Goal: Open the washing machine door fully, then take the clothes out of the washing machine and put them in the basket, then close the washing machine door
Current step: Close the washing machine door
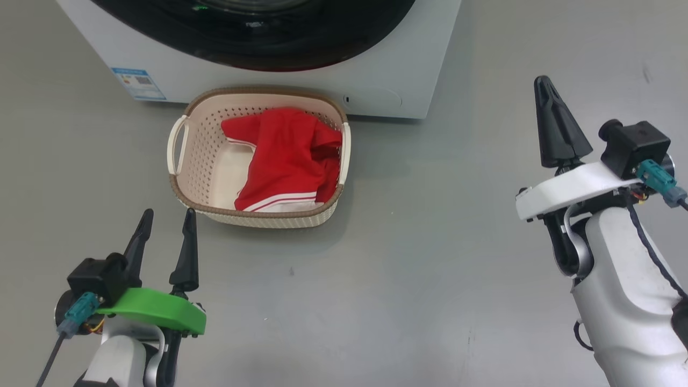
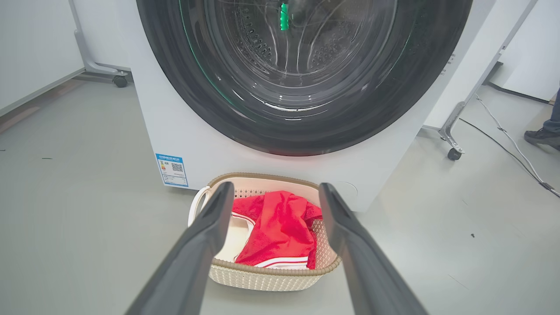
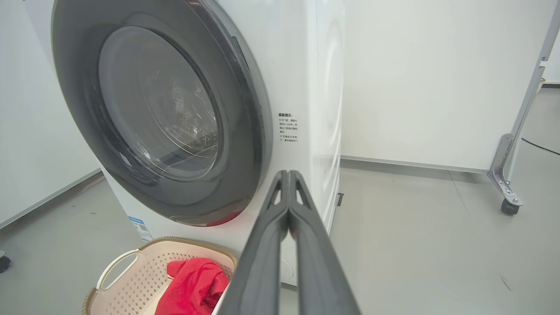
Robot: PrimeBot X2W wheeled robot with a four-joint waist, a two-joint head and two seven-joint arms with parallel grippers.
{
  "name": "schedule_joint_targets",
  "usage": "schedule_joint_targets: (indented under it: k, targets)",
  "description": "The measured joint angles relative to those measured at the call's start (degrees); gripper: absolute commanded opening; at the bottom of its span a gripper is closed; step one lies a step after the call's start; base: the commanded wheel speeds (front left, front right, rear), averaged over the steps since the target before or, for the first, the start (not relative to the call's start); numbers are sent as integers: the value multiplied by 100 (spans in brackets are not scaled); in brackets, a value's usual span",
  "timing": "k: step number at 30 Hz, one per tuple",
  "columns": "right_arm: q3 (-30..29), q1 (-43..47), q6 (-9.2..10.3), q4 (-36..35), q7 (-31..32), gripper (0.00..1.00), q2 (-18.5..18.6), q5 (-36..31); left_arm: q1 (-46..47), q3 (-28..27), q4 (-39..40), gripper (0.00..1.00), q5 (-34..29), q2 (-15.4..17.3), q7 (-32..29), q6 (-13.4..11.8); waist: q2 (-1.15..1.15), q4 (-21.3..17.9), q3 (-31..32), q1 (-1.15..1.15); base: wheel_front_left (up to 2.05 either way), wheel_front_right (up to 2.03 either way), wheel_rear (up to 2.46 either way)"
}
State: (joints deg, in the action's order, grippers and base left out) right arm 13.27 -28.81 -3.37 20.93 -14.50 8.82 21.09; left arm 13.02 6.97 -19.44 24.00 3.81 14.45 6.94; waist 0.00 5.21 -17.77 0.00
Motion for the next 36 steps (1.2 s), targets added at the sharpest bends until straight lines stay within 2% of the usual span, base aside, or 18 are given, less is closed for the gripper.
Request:
schedule_joint_targets:
  k: [11,22,23,24,25,36]
  targets:
    - [-433,1043,244,-338,1,0,-122,5,-341,33,-15,100,-85,5,0,0,0,-474,717,0,0,0,0]
    - [-533,1713,296,-667,1,0,-171,-118,-517,91,65,100,-154,3,0,0,0,-748,1052,0,0,0,0]
    - [-550,1759,297,-703,1,27,-183,-119,-518,104,74,100,-168,4,0,1,0,-759,1061,0,0,0,0]
    - [-566,1796,303,-744,1,73,-203,-133,-518,118,82,100,-197,3,0,0,0,-768,1067,0,0,0,0]
    - [-580,1825,305,-788,1,100,-222,-157,-519,130,89,100,-203,3,0,1,0,-774,1068,0,0,0,0]
    - [-617,2068,309,-1033,1,100,-324,-359,-539,71,158,100,-198,-24,-1,1,0,-798,1035,0,0,0,0]
